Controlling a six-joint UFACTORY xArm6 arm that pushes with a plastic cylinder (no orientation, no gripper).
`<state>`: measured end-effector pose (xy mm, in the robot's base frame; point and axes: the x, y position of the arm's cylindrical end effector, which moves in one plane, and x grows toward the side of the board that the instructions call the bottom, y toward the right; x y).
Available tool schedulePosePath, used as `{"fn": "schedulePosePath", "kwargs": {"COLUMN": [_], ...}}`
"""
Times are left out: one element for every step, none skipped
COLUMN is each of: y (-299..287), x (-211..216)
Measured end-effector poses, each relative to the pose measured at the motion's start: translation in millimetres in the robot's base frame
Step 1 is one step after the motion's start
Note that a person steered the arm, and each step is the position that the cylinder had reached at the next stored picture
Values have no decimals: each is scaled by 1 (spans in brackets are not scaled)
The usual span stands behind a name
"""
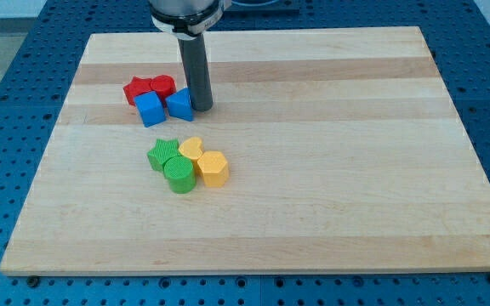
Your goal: Move blue triangle on right side of blue cube
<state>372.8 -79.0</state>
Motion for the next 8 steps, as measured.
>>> {"fn": "schedulePosePath", "kwargs": {"y": [18, 13, -3, -14, -21, -21, -21, -21], "x": [17, 27, 25, 22, 21, 20, 13, 3]}}
